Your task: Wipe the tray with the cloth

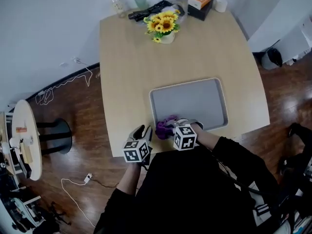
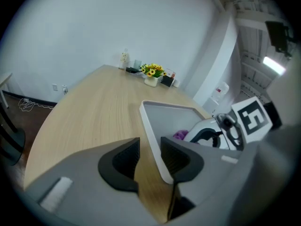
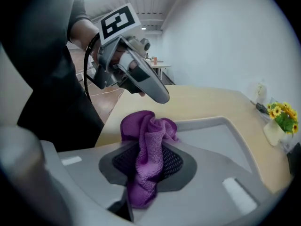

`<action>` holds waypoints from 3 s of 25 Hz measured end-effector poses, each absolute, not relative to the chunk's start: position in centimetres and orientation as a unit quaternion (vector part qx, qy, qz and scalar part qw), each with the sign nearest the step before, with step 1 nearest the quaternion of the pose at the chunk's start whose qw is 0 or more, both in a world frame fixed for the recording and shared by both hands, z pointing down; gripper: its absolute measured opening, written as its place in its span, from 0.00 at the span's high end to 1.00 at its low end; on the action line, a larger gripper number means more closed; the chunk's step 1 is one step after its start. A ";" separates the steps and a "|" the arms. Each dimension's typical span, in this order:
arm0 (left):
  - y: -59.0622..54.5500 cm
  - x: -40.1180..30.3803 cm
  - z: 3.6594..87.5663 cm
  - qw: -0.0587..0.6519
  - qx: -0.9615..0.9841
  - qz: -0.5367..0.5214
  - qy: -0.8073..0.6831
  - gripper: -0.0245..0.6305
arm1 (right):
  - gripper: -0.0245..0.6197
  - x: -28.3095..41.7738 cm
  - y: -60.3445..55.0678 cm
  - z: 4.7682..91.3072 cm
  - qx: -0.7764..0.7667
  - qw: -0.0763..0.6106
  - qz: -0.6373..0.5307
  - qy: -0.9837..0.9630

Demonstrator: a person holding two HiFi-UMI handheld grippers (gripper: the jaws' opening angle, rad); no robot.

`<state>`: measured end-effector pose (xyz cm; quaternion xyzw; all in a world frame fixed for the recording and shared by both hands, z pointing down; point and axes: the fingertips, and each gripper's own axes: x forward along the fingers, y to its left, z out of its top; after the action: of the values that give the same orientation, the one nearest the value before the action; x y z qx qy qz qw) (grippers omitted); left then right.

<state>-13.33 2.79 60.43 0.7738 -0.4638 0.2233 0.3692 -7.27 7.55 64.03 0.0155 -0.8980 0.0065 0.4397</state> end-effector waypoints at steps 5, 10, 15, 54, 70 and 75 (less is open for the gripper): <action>3.8 -15.2 59.6 0.348 0.782 0.235 -0.460 0.78 | 0.83 -2.6 -2.0 63.4 0.186 0.462 -0.008 -0.867; 3.5 -13.9 59.4 0.343 0.789 0.234 -0.453 0.78 | 0.83 11.8 -7.3 57.5 0.394 0.339 0.151 -0.840; 1.7 -12.4 57.9 0.341 0.785 0.215 -0.470 0.78 | 0.82 25.7 -5.4 53.6 0.525 0.281 0.187 -0.781; 0.7 -6.0 34.7 0.083 0.813 0.055 -0.574 0.86 | 0.30 35.1 -3.1 56.3 0.594 0.206 0.245 -0.738; -0.8 -5.8 33.9 0.075 0.839 0.057 -0.536 0.86 | 0.87 14.5 -3.3 29.8 0.450 0.018 0.036 -0.892; -0.5 -6.0 33.7 0.071 0.851 0.053 -0.518 0.86 | 0.88 11.2 -2.7 30.8 0.441 0.057 0.007 -0.896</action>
<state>-6.04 -0.54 33.74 0.8508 -0.5179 0.0531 0.0709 11.19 -2.73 30.80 0.4407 -0.8958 0.0068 0.0574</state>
